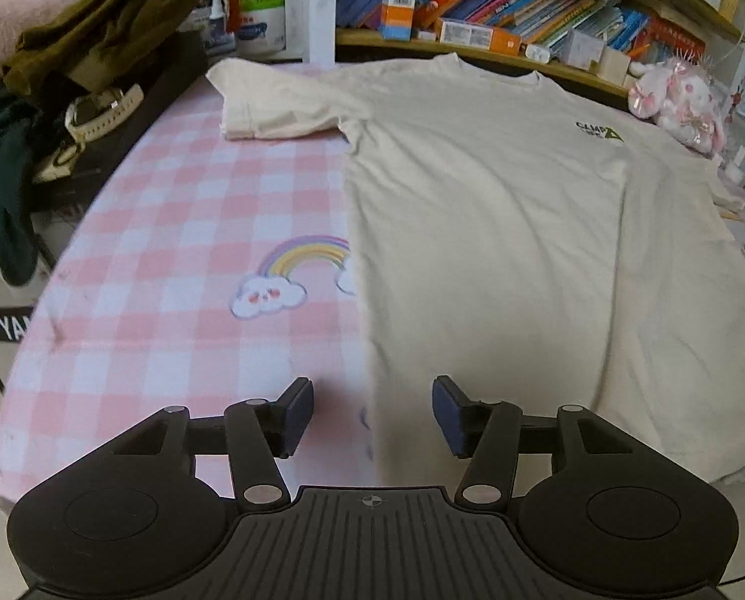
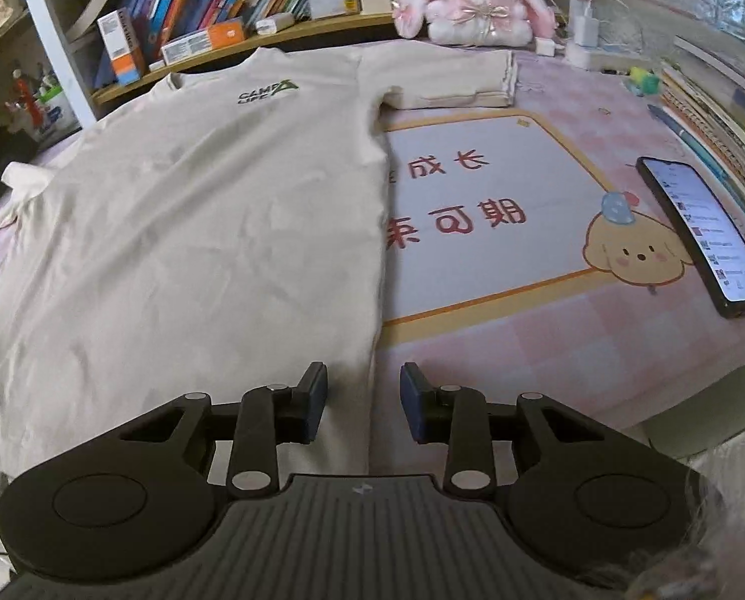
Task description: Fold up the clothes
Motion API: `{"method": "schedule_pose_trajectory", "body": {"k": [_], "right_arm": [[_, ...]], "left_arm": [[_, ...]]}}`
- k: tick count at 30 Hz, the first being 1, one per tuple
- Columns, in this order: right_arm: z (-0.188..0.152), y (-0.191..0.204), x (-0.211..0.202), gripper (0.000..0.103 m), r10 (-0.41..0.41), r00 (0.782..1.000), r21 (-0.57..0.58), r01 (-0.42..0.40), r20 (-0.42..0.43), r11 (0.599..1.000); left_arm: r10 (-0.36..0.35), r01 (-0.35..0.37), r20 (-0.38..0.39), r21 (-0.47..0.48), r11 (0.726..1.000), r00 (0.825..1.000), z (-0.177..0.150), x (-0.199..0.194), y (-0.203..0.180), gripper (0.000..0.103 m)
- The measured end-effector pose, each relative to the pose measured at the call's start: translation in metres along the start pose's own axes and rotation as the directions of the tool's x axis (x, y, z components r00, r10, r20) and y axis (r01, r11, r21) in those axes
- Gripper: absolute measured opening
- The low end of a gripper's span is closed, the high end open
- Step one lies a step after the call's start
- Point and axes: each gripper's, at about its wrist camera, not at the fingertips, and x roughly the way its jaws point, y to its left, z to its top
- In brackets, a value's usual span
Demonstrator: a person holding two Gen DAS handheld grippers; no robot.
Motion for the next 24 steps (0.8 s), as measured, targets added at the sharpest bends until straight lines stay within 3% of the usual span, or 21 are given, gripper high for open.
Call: {"method": "schedule_pose_trajectory", "body": {"k": [2, 3, 5, 8, 11, 15, 18, 19, 21, 24], "right_arm": [[0.002, 0.0, 0.0, 0.026, 0.004, 1.0, -0.005, -0.004, -0.011, 1.0], [0.003, 0.0, 0.0, 0.014, 0.011, 1.0, -0.016, -0.011, -0.02, 1.0], [0.004, 0.0, -0.001, 0.008, 0.014, 1.0, -0.027, -0.015, -0.025, 1.0], [0.007, 0.0, -0.007, 0.007, -0.031, 0.999, -0.008, 0.031, 0.02, 0.999], [0.015, 0.007, -0.029, 0.006, -0.094, 0.987, -0.028, 0.098, 0.132, 0.995], [0.028, 0.025, -0.049, 0.006, 0.074, 0.98, -0.118, -0.052, 0.186, 0.992], [0.031, 0.037, -0.041, 0.011, 0.247, 0.966, -0.153, -0.233, 0.077, 0.96], [0.031, 0.034, -0.039, 0.02, 0.265, 0.962, -0.124, -0.257, 0.06, 0.959], [0.028, 0.025, -0.036, 0.034, 0.273, 0.961, -0.081, -0.269, 0.035, 0.96], [0.023, 0.011, -0.033, 0.035, 0.233, 0.972, -0.069, -0.232, 0.001, 0.97]], "left_arm": [[0.0, 0.0, 0.0, 0.007, 1.0, 1.0, -0.001, 0.0, -0.006, 0.048], [0.004, -0.004, 0.003, 0.013, 1.0, 1.0, -0.001, 0.0, -0.008, 0.032], [0.012, -0.012, 0.01, 0.026, 1.0, 1.0, -0.001, 0.0, -0.012, 0.001], [0.034, -0.035, 0.064, 0.014, 0.999, 0.997, 0.001, -0.009, -0.01, 0.001], [0.06, -0.059, 0.1, -0.016, 0.998, 0.993, 0.007, -0.017, 0.0, 0.001], [0.052, -0.054, 0.069, 0.024, 0.998, 0.996, 0.01, -0.009, 0.003, 0.001], [0.037, -0.038, 0.059, 0.027, 0.999, 0.998, 0.01, -0.006, -0.001, 0.002], [0.034, -0.035, 0.056, 0.022, 0.999, 0.998, 0.009, -0.005, -0.001, 0.002], [0.032, -0.033, 0.048, 0.018, 0.999, 0.998, 0.008, -0.002, -0.001, 0.002], [0.027, -0.028, 0.034, 0.013, 1.0, 0.999, 0.007, 0.001, 0.002, 0.004]]}}
